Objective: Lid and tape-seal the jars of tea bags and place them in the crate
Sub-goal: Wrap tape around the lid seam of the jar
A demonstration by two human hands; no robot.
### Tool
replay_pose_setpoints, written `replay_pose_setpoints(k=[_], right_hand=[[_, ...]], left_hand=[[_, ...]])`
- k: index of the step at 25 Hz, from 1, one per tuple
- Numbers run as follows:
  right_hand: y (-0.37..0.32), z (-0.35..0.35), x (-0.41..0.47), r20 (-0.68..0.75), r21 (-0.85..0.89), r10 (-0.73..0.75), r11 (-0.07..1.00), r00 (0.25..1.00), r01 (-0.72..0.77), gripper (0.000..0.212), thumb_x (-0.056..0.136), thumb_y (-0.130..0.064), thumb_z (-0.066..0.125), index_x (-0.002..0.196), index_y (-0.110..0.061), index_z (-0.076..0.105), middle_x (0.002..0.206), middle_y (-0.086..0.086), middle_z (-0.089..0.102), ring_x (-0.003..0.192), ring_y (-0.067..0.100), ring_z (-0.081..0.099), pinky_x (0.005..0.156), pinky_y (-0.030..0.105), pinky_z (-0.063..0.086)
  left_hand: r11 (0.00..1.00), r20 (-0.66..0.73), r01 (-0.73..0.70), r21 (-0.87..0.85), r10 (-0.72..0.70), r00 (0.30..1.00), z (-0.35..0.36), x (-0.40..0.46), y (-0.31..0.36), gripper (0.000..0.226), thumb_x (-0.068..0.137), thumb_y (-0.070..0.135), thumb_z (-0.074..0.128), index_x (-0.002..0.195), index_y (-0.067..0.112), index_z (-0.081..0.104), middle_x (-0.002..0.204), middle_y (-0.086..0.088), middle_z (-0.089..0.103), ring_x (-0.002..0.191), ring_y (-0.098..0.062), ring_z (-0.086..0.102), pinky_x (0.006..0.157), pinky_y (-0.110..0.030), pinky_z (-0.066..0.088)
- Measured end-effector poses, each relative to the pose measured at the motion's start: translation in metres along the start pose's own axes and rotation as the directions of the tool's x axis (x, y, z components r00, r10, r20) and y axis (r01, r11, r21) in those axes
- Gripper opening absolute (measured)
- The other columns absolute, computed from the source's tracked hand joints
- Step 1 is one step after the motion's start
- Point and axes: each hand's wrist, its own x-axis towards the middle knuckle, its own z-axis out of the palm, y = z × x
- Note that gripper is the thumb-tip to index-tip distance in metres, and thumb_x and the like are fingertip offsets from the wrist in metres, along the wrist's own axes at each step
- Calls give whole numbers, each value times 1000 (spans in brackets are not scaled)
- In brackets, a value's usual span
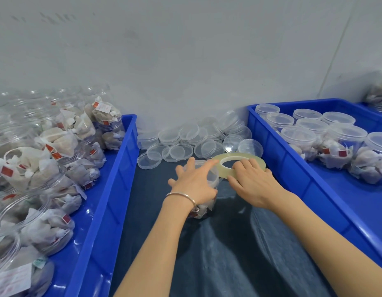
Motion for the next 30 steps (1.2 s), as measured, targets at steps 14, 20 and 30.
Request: replay_pose_setpoints(k=[14, 20, 30], right_hand=[[-8, 8, 7, -71, -128, 20, 991, 997, -29, 38, 97, -52, 28, 111, -21, 45, 113, -7, 46, 116, 16, 39, 99, 56, 29], [-5, 0, 11, -98, -89, -21, 996, 995, 12, 44, 94, -57, 32, 102, -20, 55, 105, -8, 62, 99, 16, 57, 109, 56, 18], [-16, 1, 4, -204, -160, -22, 987, 979, -11, 37, 98, -51, 25, 93, -18, 41, 94, 1, 67, 85, 22, 59, 78, 36, 32]], left_hand=[[997, -392, 39, 62, -11, 920, 26, 0, 9, 19, 90, 46, 47, 108, 39, 45, 126, -4, 39, 124, -28, 30, 97, -42, 27], [994, -451, 14, 106, 36, 892, 32, 4, 5, 18, 92, 45, 43, 108, 36, 47, 122, -3, 41, 119, -25, 34, 92, -38, 29], [998, -431, 40, -47, -56, 901, 25, 17, 8, 16, 85, 42, 55, 100, 37, 54, 125, -3, 45, 122, -26, 34, 96, -42, 26]])
